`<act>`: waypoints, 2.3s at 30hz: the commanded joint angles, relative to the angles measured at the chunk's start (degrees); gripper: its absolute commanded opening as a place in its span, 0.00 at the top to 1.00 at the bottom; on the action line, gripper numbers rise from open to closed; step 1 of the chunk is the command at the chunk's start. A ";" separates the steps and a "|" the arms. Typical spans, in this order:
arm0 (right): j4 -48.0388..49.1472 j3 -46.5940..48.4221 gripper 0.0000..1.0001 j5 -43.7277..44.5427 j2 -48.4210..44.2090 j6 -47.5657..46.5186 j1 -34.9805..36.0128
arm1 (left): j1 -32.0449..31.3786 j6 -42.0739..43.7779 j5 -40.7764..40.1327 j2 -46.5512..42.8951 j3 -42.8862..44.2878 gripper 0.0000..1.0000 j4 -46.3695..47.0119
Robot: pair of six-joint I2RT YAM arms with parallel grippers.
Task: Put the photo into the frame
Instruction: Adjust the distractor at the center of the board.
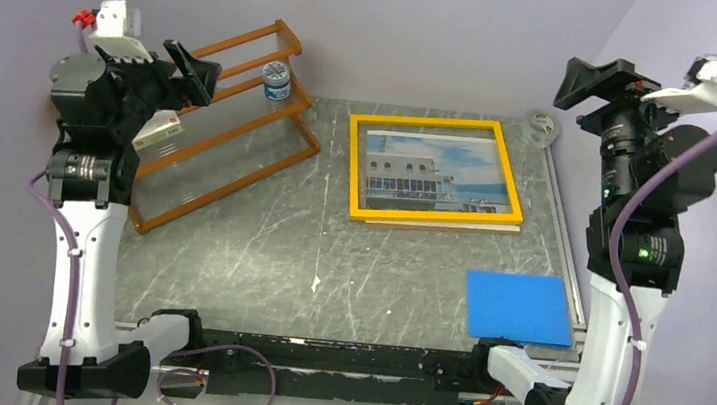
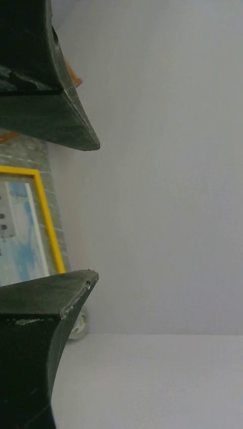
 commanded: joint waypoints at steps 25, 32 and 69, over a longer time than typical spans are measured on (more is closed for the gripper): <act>-0.26 -29.79 0.27 -12.16 0.07 17.22 -0.15 | -25.13 -4.65 -6.87 21.00 -24.95 0.21 1.02; 3.01 -39.14 0.28 -13.68 0.76 20.43 0.07 | -25.12 -2.72 -13.64 35.65 -20.54 0.31 1.19; 2.53 -42.91 0.30 -7.36 16.42 17.17 5.49 | -21.12 3.32 -25.31 66.98 7.34 0.45 7.45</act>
